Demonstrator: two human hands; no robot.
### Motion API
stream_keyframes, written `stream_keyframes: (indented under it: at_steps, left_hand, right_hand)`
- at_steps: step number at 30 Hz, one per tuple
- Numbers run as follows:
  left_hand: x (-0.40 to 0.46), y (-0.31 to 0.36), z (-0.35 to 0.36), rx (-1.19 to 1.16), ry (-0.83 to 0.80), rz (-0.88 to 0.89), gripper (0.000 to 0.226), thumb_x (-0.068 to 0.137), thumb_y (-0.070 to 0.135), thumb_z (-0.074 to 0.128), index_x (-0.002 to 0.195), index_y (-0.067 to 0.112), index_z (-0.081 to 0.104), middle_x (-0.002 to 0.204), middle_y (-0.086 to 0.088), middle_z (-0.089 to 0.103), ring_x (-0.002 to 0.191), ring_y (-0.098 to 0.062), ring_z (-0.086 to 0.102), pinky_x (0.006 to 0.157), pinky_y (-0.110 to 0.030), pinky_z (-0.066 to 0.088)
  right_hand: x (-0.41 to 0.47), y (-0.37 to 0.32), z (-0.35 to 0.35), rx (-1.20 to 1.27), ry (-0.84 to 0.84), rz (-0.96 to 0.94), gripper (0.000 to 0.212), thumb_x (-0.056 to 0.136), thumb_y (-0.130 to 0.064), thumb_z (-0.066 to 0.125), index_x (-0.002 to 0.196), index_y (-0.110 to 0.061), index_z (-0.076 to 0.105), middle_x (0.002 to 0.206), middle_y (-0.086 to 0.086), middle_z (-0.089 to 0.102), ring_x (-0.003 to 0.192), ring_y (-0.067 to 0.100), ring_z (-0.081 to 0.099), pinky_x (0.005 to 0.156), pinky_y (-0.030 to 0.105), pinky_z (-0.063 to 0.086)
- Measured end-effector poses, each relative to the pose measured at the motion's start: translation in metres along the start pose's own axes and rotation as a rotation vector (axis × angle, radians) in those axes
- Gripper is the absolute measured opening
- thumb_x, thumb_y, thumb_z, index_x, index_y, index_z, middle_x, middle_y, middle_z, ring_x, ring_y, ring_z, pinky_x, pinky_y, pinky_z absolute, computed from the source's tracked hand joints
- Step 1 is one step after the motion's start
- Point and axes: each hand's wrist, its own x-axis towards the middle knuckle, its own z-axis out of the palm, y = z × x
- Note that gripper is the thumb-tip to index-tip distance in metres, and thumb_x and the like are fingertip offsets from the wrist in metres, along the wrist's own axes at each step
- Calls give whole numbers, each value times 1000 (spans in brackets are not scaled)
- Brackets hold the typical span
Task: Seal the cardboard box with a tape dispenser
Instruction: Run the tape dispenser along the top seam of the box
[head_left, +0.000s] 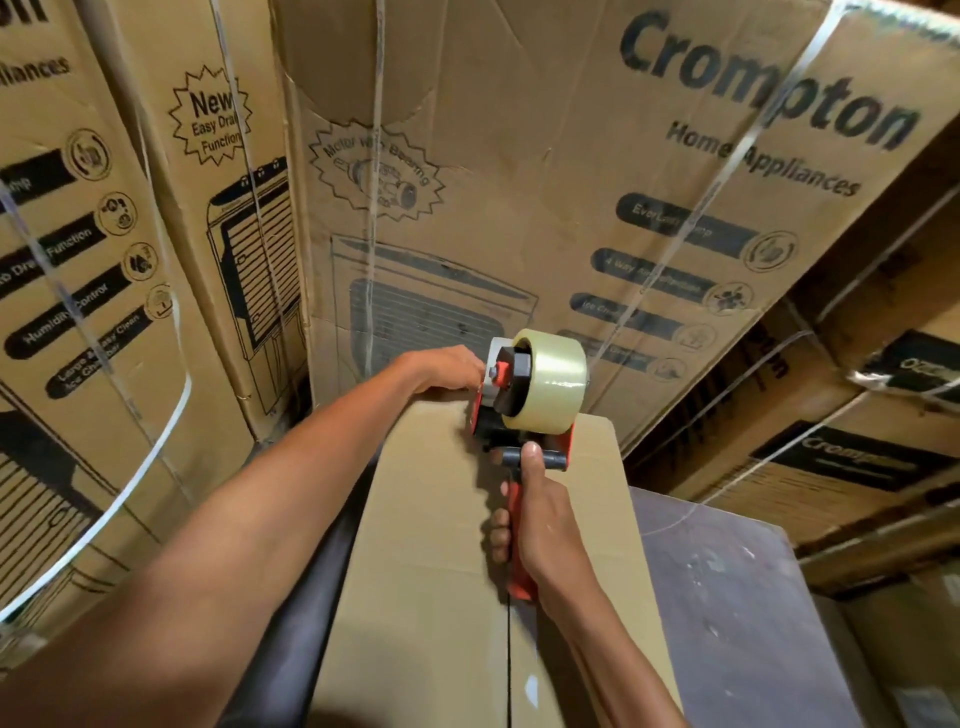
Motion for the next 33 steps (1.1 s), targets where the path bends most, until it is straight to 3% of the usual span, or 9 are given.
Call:
stream_keyframes:
  at_steps: [4,7,11,14,17,19,24,28,33]
  left_hand:
    - [-8,7,6,7,67,61,35,82,4,64,55,16,45,70,-7,48,71,-21,41,59,-32,29]
    - [-17,3,15,-57,116,135,39,81,1,68,50,17,51,64,-4,53,64,-17,47,59,-31,35]
    - [-17,-8,20,-66,174,200,17,65,30,69,53,18,67,63,0,63,67,-17,59,68,-36,48]
    - [-10,-14,23,-68,174,216,17,64,45,68,58,30,73,56,15,62,67,-13,57,73,-36,46]
    - [-14,-14,26,-47,183,205,32,59,67,72,84,49,78,81,23,75,92,-9,68,95,-42,53]
    - [-21,-10,26,13,236,183,46,61,71,74,101,47,77,102,20,76,106,-11,67,100,-44,49]
    - [-43,-13,51,341,312,350,49,94,35,62,143,31,56,145,2,58,146,-24,36,114,-48,30]
    - [-60,-45,56,509,189,472,33,100,26,45,122,14,67,160,-11,35,153,-23,19,122,-41,15]
    - [-78,-45,52,709,149,551,30,107,30,35,104,23,64,139,-9,58,147,-26,31,120,-46,23]
  right_hand:
    - [-12,7,-4,-5,-10,-10,61,98,-74,35,64,-23,46,53,0,39,46,17,37,47,26,31]
    - [-17,6,-4,-15,-4,-19,61,96,-75,36,61,-26,43,56,3,38,47,17,36,47,25,30]
    - [-32,18,-6,-28,-22,-18,62,96,-76,36,72,-19,47,60,5,38,48,17,36,47,24,30]
    - [-52,23,-9,-36,-42,-21,63,98,-73,34,76,-16,46,60,5,37,47,17,35,46,23,29]
    - [-75,33,-14,-72,-55,-31,67,97,-74,32,75,-13,48,62,8,38,48,17,36,45,22,29]
    - [-87,39,-18,-100,-48,-44,69,97,-76,31,73,-14,48,61,8,40,48,18,37,46,23,30]
    - [-88,42,-14,-80,8,-28,66,96,-78,35,68,-21,49,59,6,43,47,18,38,47,24,31]
    - [-86,43,-13,-70,15,-22,64,98,-76,36,62,-25,51,55,2,47,46,18,42,48,25,35]
    - [-91,37,-10,-44,22,-9,64,97,-75,37,69,-20,54,56,2,49,46,18,44,48,25,37]
